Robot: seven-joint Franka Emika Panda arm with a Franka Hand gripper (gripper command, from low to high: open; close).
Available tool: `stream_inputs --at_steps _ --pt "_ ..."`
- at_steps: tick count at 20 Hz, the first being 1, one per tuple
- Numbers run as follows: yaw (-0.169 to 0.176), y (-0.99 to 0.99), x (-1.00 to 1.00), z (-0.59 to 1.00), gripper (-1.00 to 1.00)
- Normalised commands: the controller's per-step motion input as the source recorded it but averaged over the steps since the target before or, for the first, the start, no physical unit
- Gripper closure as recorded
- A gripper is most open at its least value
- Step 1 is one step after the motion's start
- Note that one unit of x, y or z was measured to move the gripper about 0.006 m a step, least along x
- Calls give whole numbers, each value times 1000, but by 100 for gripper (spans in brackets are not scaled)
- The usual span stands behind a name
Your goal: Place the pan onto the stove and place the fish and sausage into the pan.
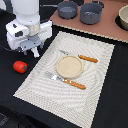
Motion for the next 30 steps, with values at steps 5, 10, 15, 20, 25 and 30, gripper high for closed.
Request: stream_inputs --at_steps 5,10,15,20,25,30 --pt "-20 25 -17 -228 100" --pt "-5 25 -2 -166 100" --pt "-7 2 -188 563 100" --pt "1 417 -70 1000 100" --pt "19 850 170 989 100" --pt "5 993 351 793 100"
